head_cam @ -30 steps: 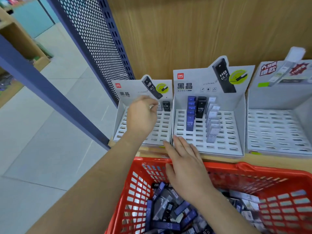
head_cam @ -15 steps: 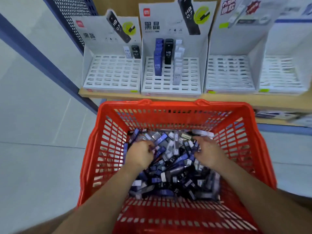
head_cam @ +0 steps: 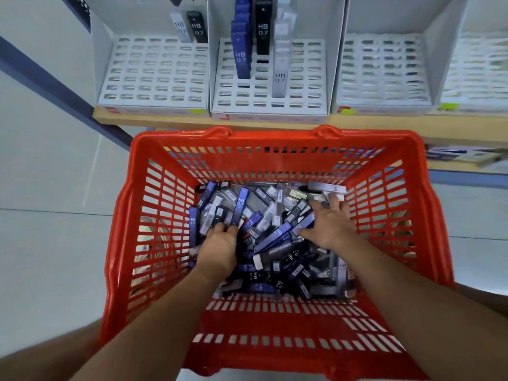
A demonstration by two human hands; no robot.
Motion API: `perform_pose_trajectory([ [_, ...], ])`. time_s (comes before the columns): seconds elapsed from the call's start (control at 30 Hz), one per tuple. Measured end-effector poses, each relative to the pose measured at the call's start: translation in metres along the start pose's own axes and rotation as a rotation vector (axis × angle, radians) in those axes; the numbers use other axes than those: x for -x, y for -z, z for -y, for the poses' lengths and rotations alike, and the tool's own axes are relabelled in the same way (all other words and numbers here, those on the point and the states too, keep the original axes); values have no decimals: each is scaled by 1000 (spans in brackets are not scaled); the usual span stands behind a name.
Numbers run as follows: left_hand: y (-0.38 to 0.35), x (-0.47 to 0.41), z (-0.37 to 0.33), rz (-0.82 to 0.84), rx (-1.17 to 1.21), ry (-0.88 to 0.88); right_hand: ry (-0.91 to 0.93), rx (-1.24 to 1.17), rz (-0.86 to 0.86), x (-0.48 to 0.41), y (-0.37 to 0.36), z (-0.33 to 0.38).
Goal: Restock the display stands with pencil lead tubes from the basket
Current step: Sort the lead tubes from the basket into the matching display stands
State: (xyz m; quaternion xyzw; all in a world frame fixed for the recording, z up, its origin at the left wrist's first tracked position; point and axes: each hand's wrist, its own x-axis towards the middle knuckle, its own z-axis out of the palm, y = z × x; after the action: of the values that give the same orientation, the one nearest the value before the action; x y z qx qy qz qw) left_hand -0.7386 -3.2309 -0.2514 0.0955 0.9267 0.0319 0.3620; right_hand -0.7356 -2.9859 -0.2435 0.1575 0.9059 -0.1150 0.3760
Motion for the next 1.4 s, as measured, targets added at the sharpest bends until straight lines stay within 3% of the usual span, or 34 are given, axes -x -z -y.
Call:
perform_pose_trajectory([
  [0.2, -4, 1, -1, 52, -177, -25, 29, 170, 23, 13, -5, 5],
  [0.33, -5, -2, 9, 31, -64, 40, 108, 283, 121, 24, -5, 11],
  [0.57, -11, 3, 2, 198, -37, -73, 349, 450, 269, 43, -16, 27],
  [0.73, -11, 13, -9, 78, -159, -87, 431, 476, 280, 53, -26, 25],
  [0.83, 2, 16, -2, 24, -112, 7, 415, 325, 264, 54, -17, 18],
  [0.93, 25, 20, 5, -110, 110, 84, 355, -11, 270, 50, 0, 14],
  [1.03, 56, 25, 9, -174, 584, 196, 286, -482, 306, 51, 21, 16],
  [1.13, 93, 41, 6, -76, 1124, 191, 247, -986, 401, 56, 36, 23],
  [1.23, 123, 57, 1, 6, 1113, 61, 259, -1231, 424, 61, 57, 35],
  [1.4, 145, 72, -16, 23, 1114, -68, 250, -1304, 466, 83, 75, 60],
])
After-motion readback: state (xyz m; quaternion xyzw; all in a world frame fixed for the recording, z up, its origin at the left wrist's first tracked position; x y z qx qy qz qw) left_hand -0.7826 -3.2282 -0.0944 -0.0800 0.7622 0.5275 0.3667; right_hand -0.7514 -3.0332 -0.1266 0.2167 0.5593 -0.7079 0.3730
